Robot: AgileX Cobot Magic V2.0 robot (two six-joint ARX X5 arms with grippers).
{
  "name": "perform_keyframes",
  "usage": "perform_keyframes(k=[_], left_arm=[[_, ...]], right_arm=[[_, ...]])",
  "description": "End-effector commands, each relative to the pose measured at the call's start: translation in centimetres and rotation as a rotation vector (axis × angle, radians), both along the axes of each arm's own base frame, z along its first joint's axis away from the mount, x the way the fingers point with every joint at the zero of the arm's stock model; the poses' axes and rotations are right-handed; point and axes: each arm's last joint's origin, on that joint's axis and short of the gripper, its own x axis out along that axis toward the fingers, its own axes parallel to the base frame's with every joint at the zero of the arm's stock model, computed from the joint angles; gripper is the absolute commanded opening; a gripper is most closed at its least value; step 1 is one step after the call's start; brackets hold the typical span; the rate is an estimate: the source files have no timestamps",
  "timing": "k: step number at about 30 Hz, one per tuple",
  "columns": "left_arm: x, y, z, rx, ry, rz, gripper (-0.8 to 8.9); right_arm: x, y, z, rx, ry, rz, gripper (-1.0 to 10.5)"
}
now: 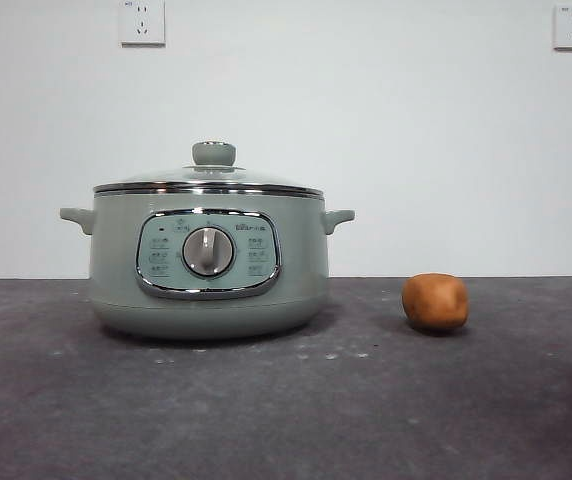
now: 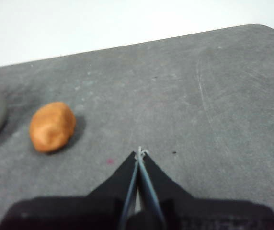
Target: Pick up the potato,open the lid,put the potato in the pot,close the lid
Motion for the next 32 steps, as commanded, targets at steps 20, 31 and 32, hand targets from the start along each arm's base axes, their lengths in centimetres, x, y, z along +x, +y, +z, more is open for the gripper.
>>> perform_keyframes(k=[20,31,32], left_arm=[[-1.2,-0.7,16.2,-0.091,0.040,-0.211,-0.07],[-3.3,-1.2,22.1,-0.039,0.062,-0.308,-0.07],[-3.4,-1.2,22.3,-0.040,0.064,-0.312,-0.07]], right_arm=[[-0.7,0.7,16.5,-0.033,0.078,0.248,-0.1],[-1.2,1.0,24.0,-0.108,0.160,0.344,-0.1],[-1.1,1.0,24.2,-0.107,0.163,0.348,-0.1]])
